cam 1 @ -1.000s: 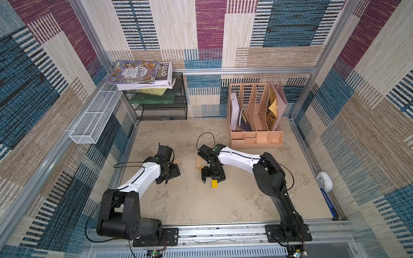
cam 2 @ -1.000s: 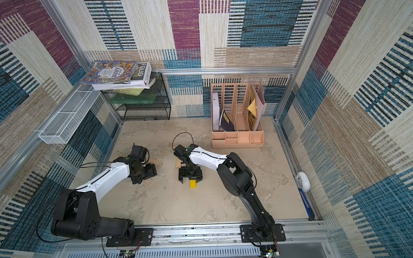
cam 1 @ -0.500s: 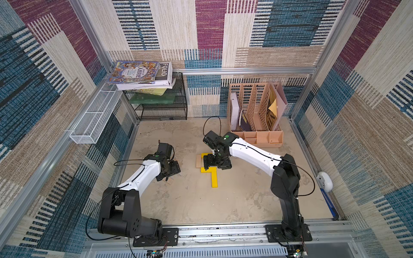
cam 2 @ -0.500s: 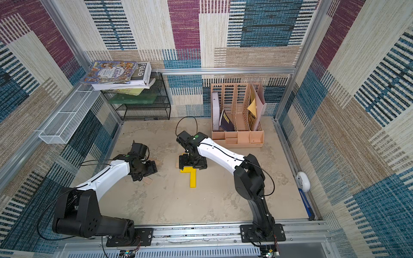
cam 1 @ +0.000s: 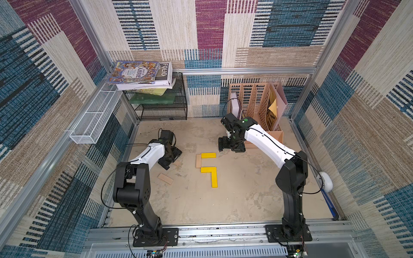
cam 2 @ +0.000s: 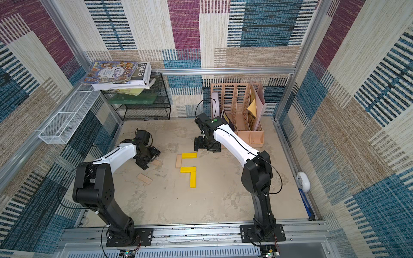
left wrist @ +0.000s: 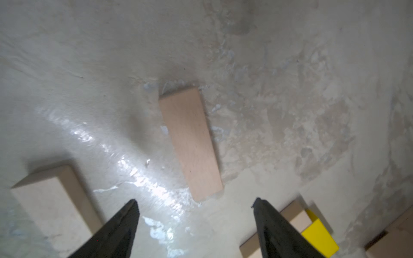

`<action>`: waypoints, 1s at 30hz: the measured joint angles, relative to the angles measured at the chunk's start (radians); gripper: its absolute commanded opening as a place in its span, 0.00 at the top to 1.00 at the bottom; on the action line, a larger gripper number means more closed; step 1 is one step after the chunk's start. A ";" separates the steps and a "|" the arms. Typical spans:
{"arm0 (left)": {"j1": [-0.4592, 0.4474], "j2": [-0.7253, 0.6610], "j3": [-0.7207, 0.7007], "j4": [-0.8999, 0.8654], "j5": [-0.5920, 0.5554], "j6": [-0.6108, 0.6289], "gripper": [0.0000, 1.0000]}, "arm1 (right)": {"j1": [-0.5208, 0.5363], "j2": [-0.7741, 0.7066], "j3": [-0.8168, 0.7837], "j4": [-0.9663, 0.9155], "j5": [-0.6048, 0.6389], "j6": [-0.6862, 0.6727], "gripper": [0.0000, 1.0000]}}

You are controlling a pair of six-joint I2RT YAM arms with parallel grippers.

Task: Assemble the number 6 with building blocks
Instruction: Pick up the building block from the center of the board.

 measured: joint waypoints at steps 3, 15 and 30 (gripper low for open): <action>-0.001 0.046 0.019 -0.003 0.013 -0.079 0.19 | -0.039 0.000 0.000 -0.002 -0.001 -0.034 0.08; 0.001 0.150 0.067 -0.045 0.024 -0.274 0.82 | -0.196 -0.014 -0.029 0.003 -0.053 -0.131 0.11; -0.116 0.034 0.125 -0.245 0.026 0.141 1.00 | -0.256 0.018 0.035 0.026 -0.086 -0.152 0.13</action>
